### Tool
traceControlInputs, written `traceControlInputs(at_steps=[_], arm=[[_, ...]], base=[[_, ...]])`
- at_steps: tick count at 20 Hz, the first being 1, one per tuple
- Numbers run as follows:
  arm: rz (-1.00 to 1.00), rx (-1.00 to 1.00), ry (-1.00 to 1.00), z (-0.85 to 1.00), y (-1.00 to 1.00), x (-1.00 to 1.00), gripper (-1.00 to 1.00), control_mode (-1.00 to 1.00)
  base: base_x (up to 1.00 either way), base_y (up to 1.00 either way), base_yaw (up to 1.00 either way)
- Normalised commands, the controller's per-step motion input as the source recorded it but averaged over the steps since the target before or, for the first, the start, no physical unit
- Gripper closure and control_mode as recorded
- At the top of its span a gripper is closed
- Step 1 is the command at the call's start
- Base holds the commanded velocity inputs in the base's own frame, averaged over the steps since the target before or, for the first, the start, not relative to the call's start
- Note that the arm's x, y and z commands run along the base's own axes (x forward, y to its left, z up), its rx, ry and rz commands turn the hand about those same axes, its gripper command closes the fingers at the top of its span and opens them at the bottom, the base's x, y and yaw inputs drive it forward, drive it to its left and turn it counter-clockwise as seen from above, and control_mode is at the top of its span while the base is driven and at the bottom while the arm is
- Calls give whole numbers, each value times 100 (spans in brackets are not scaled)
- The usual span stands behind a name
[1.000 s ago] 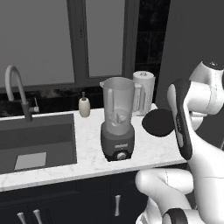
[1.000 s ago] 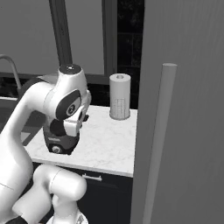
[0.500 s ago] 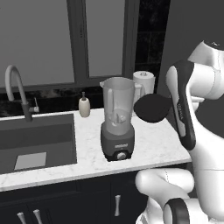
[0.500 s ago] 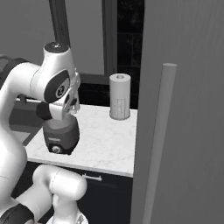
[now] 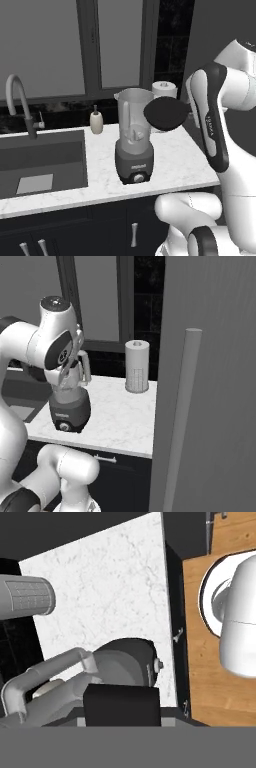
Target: Close the lid blender by securely placing the lid on top.
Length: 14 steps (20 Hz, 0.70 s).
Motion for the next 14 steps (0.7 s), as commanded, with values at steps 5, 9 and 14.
traceControlInputs(at_steps=[5,9,14], arm=[[-7,16,0,15,13,16,100,-100],[-8,16,0,17,15,16,100,-100],[-10,8,0,22,29,16,100,-100]], base=[[0,0,0],[0,0,0],[0,0,0]])
